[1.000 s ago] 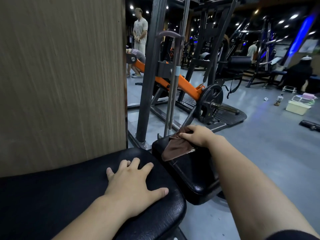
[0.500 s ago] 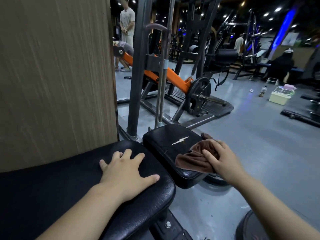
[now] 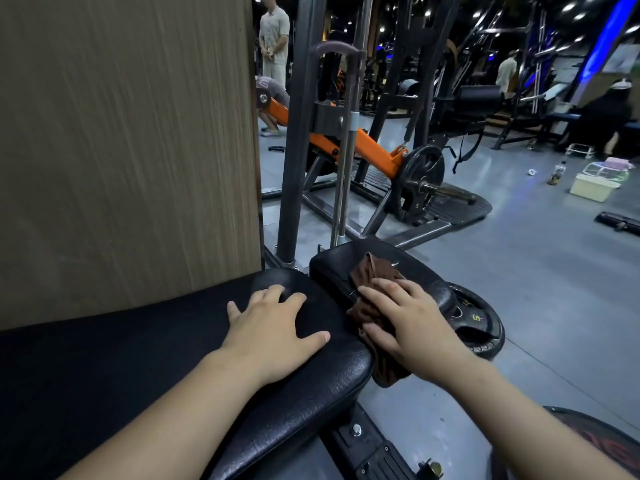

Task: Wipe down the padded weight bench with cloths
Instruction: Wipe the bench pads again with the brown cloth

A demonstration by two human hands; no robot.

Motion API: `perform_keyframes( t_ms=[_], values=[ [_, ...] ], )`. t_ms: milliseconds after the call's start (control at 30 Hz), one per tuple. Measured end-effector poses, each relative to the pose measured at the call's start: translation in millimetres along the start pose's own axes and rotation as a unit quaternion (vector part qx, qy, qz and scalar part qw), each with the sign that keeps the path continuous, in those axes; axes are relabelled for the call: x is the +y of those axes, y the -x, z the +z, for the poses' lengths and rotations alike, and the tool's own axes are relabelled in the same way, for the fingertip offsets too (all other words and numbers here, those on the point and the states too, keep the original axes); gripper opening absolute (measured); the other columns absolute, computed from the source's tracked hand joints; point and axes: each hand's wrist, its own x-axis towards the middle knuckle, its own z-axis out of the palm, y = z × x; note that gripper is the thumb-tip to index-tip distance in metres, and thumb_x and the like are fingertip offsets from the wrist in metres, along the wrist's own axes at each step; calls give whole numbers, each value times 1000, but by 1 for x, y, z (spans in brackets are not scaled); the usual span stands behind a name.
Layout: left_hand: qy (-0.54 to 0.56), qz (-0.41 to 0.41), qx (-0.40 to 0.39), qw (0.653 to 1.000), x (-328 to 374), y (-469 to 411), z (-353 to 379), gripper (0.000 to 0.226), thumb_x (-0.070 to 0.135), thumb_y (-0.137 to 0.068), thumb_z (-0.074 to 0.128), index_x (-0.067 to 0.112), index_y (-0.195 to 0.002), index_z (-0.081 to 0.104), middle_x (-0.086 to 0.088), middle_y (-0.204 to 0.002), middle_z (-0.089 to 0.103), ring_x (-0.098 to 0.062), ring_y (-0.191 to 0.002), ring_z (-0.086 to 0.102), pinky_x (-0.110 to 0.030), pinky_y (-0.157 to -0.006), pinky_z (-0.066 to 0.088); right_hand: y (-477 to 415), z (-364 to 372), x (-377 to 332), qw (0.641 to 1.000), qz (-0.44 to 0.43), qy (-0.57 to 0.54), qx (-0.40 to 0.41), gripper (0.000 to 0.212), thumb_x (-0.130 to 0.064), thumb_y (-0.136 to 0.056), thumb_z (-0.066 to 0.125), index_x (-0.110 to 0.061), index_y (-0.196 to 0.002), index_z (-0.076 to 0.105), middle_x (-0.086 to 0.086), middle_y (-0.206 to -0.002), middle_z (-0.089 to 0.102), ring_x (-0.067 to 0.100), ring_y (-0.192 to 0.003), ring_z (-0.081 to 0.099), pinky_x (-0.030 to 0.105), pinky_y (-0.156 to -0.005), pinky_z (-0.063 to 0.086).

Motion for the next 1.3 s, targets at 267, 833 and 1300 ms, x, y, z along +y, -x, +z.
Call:
perform_keyframes(
  t_ms=[267,833,1300],
  values=[
    [-15,-52,29,998,-22,11,-13,80,84,-80,38,39,-146,35,5,-153,31,-22,-141,27,-58,-112,28,-81,2,-19,989,35,-20,-140,88,-56,-92,54,-18,-159,11,8,-164,14,35,-144,21,44,-119,23],
    [-2,-103,-21,994,-43,22,-16,94,91,-62,52,43,-141,38,7,-144,34,-25,-136,28,-64,-106,33,-159,32,-35,988,57,-83,-117,27,-48,-93,56,-21,-95,57,3,-102,64,30,-102,59,33,-79,41],
    [-7,-109,-13,994,-43,21,-13,94,91,-62,53,42,-141,38,6,-145,34,-25,-137,27,-65,-105,31,-158,24,-73,977,57,-125,-163,39,-53,-96,49,-22,-115,63,4,-113,69,27,-110,59,31,-84,41]
  ],
)
